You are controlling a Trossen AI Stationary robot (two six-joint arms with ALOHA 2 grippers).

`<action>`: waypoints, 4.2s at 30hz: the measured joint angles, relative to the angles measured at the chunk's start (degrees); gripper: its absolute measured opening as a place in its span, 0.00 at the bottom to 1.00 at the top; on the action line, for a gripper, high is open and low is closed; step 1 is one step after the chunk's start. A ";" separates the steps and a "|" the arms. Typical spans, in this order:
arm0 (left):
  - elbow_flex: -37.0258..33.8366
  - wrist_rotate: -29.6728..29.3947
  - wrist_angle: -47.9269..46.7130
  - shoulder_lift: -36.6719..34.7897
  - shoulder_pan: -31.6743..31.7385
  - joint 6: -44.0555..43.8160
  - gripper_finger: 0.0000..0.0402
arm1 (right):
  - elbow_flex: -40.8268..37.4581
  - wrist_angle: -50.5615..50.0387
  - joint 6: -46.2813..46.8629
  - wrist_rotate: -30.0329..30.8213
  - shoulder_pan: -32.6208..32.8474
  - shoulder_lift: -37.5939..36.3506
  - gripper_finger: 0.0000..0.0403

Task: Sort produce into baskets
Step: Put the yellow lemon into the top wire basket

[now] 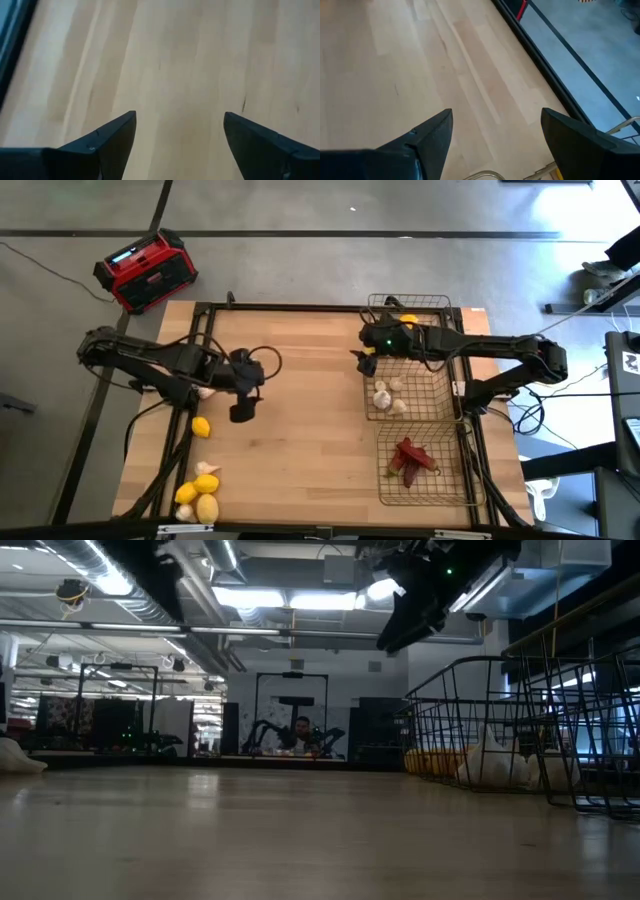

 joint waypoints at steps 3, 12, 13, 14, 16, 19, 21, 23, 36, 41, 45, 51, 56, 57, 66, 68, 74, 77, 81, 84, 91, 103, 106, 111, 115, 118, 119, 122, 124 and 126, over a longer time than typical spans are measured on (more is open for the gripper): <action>0.03 1.42 -4.69 0.53 -1.82 -3.43 0.74 | 0.00 -0.01 -0.03 0.02 -0.15 0.00 0.74; 0.03 6.25 -15.15 4.29 -6.70 -9.92 0.74 | 0.00 0.02 -0.03 0.02 -0.15 0.00 0.74; 0.03 6.76 -16.24 4.84 -7.11 -10.69 0.74 | 0.00 0.02 -0.03 0.02 -0.15 0.00 0.74; 0.03 7.33 -16.97 5.46 -7.48 -11.36 0.74 | 0.00 -0.02 -0.03 0.02 -0.15 0.00 0.74; 0.03 9.21 -17.99 6.73 -8.13 -12.47 0.74 | 0.00 -0.01 -0.03 0.02 -0.15 0.00 0.74; 0.03 11.31 -19.29 8.68 -8.90 -12.61 0.74 | -0.16 0.22 -0.03 0.02 -0.15 0.00 0.74; 0.03 11.74 -21.15 10.09 -9.30 -12.24 0.74 | -0.49 0.18 -0.03 0.02 -0.15 0.00 0.74; 0.03 11.80 -23.21 11.27 -9.81 -11.25 0.74 | -1.03 0.10 -0.03 0.01 -0.15 0.00 0.74; -8.97 19.12 -21.98 12.37 -13.88 -9.69 0.74 | -2.23 0.50 0.01 -0.13 -0.13 0.03 0.74; -11.38 19.94 -18.22 12.37 -16.30 -9.49 0.74 | -2.23 0.56 -0.01 -0.13 -0.13 0.02 0.74; -13.86 20.01 -17.16 12.37 -18.35 -9.60 0.74 | -2.23 0.58 -0.01 -0.15 -0.15 0.02 0.74; -17.28 22.37 -16.42 12.37 -21.19 -10.78 0.74 | -2.23 0.58 -0.01 -0.15 -0.15 0.02 0.74; -19.24 22.55 -13.52 12.37 -23.03 -10.88 0.74 | -2.23 0.58 -0.01 -0.15 -0.17 0.02 0.74; -19.75 22.45 -13.53 12.37 -23.31 -10.92 0.74 | -2.23 0.58 -0.01 -0.15 -0.17 0.02 0.74; -23.48 23.65 -9.52 12.37 -25.27 -12.13 0.74 | -2.23 0.64 -0.01 -0.15 -0.17 0.02 0.74; -24.39 24.22 -8.46 12.37 -25.40 -12.83 0.74 | -2.23 0.67 -0.01 -0.15 -0.17 0.02 0.74; -26.69 24.79 -5.53 12.37 -25.40 -15.24 0.74 | -2.23 0.87 -0.01 -0.15 -0.17 0.02 0.74; -27.20 24.90 -4.87 12.37 -25.40 -16.58 0.72 | -2.23 1.02 -0.01 -0.15 -0.17 0.02 0.74; -27.51 24.87 -4.70 12.37 -25.34 -18.02 0.62 | -2.23 1.19 -0.01 -0.15 -0.17 0.02 0.74; -27.43 24.87 -4.83 12.35 -25.19 -18.61 0.54 | -2.23 1.35 -0.01 -0.15 -0.17 0.02 0.74; -23.89 21.48 -8.44 12.37 -23.97 -21.73 0.51 | -2.23 1.42 -0.01 -0.20 -0.17 0.02 0.74; -11.07 7.02 -16.72 9.35 -20.29 -21.38 0.51 | -2.23 1.61 -0.01 -0.24 -0.13 0.02 0.74; -8.22 3.41 -17.12 7.25 -18.97 -21.68 0.51 | -2.23 1.60 -0.01 -0.30 -0.13 0.02 0.74; -4.71 -2.79 -16.44 3.94 -16.87 -21.34 0.51 | -2.23 1.74 -0.01 -0.75 -0.15 0.02 0.74; -4.02 -5.97 -11.48 0.88 -14.99 -18.94 0.52 | -2.23 2.09 0.00 -1.89 -0.15 0.02 0.74; -4.02 -6.38 -5.44 -1.33 -12.74 -16.33 0.52 | -2.25 3.43 -0.01 -3.25 -0.13 0.02 0.74; -4.02 -6.42 -3.49 -1.99 -11.99 -15.31 0.52 | -2.25 4.22 -0.01 -3.85 -0.13 0.02 0.74; -4.02 -6.45 2.26 -3.77 -9.72 -11.62 0.52 | -2.25 6.27 -0.58 -6.17 -0.13 0.02 0.74; -4.02 -6.46 6.44 -4.68 -8.25 -8.30 0.52 | -2.25 8.15 -1.66 -7.99 -0.13 0.02 0.74; -4.02 -6.40 11.22 -5.33 -7.15 -4.27 0.52 | -2.25 10.09 -2.48 -9.87 0.43 0.01 0.74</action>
